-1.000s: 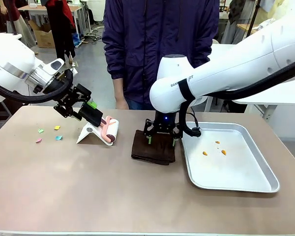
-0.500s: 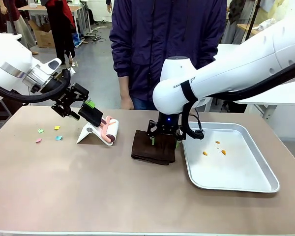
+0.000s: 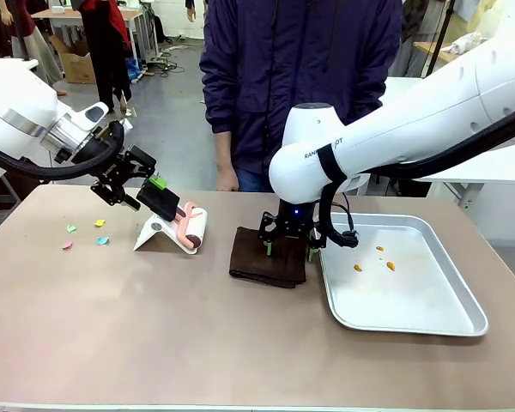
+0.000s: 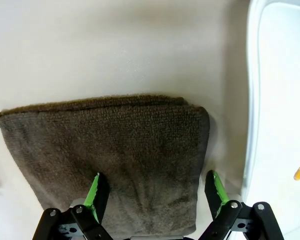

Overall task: Clean the surface of the table.
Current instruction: Hold the Lint Roller with your left hand and the towel with your right hand.

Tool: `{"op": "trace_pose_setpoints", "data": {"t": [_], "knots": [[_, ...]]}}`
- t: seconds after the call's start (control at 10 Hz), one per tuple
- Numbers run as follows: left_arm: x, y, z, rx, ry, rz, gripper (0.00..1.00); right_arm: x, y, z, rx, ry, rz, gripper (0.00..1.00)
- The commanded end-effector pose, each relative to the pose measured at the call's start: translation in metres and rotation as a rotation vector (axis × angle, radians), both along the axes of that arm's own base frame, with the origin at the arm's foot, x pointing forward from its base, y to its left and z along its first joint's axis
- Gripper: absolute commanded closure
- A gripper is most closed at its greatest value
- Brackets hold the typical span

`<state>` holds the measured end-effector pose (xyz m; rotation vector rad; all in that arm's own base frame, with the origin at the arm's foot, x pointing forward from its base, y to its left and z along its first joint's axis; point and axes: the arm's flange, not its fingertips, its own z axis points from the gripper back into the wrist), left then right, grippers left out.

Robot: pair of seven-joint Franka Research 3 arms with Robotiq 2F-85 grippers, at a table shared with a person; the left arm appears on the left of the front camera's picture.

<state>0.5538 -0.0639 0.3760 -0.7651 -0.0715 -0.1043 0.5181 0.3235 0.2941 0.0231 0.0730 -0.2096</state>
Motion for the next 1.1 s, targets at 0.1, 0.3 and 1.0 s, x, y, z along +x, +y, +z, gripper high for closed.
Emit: {"op": "trace_pose_setpoints", "data": {"t": [0.1,0.3,1.0], "knots": [[0.0038,-0.0011,0.0016,-0.007,-0.01,-0.026,0.0,-0.0061,-0.0018,-0.0063,0.053,0.022,0.0,0.0],[0.0044,-0.0006,0.0018,0.004,-0.02,-0.029,0.6,-0.0061,-0.0011,-0.0062,0.092,0.036,0.005,0.6],[0.0038,-0.0019,0.0032,0.016,-0.04,-0.045,1.0,-0.0056,-0.0041,-0.0083,0.131,0.073,0.044,1.0]]}}
